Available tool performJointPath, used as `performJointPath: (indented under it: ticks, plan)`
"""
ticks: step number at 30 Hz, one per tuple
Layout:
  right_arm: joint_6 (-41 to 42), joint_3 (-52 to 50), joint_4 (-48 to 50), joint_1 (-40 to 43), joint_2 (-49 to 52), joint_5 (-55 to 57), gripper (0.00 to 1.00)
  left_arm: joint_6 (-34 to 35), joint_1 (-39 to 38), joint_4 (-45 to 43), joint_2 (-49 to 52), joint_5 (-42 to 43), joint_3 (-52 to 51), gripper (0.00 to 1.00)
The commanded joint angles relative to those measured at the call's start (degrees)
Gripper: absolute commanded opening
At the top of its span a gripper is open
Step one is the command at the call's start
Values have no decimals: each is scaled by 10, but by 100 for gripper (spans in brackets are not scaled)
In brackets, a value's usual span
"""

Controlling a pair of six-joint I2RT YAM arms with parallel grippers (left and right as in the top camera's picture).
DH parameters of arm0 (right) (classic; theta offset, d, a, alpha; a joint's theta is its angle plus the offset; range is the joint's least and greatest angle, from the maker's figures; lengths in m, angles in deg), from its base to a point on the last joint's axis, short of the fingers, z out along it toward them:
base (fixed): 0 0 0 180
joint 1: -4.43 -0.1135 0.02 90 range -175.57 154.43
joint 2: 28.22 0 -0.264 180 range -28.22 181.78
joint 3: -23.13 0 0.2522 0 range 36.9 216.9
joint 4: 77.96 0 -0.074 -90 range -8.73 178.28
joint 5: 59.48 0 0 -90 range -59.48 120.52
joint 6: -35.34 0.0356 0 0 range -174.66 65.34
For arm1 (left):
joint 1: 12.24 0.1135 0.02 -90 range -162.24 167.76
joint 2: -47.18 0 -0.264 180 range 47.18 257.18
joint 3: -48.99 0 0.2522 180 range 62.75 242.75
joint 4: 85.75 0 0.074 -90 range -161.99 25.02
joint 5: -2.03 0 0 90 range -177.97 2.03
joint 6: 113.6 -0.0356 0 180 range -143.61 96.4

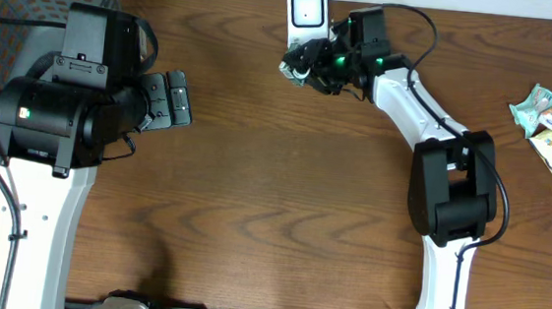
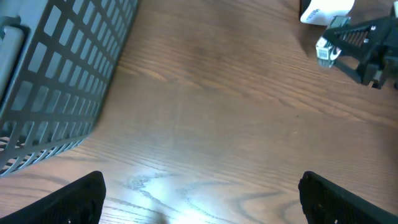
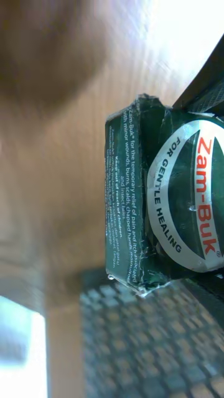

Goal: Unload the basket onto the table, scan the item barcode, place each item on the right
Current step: 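Raise the tin up under the white scanner with the right gripper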

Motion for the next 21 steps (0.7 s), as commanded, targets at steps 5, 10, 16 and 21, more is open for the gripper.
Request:
performJointPath:
  ticks: [5, 10, 16, 21]
  plan:
    - [-130, 120, -5, -15, -13, 210, 45, 1, 2, 2, -1, 4, -3, 98]
    - [-185, 168, 7, -27, -2, 350, 43, 1, 2, 2, -1, 4, -3, 98]
    - [-239, 172, 82, -37, 30, 424, 44, 1, 2, 2, -1, 4, -3, 98]
    - [-276, 172, 123, -47, 57, 498, 43, 1, 2, 2, -1, 4, -3, 98]
